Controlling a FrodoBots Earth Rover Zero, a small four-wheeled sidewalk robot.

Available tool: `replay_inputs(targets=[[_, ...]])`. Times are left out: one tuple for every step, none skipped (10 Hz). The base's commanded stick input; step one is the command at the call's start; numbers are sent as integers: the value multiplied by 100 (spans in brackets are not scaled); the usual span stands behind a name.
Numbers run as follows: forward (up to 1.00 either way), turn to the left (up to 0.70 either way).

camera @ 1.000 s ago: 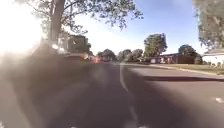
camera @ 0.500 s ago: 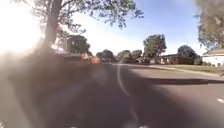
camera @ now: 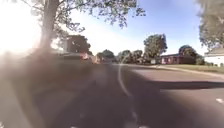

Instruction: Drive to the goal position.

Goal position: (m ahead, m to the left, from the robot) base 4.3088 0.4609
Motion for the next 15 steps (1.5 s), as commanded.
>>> replay_inputs(targets=[[100,0],[100,0],[100,0],[100,0],[100,0],[100,0],[100,0],[100,0],[100,0],[100,0],[100,0],[100,0],[100,0],[100,0],[100,0]])
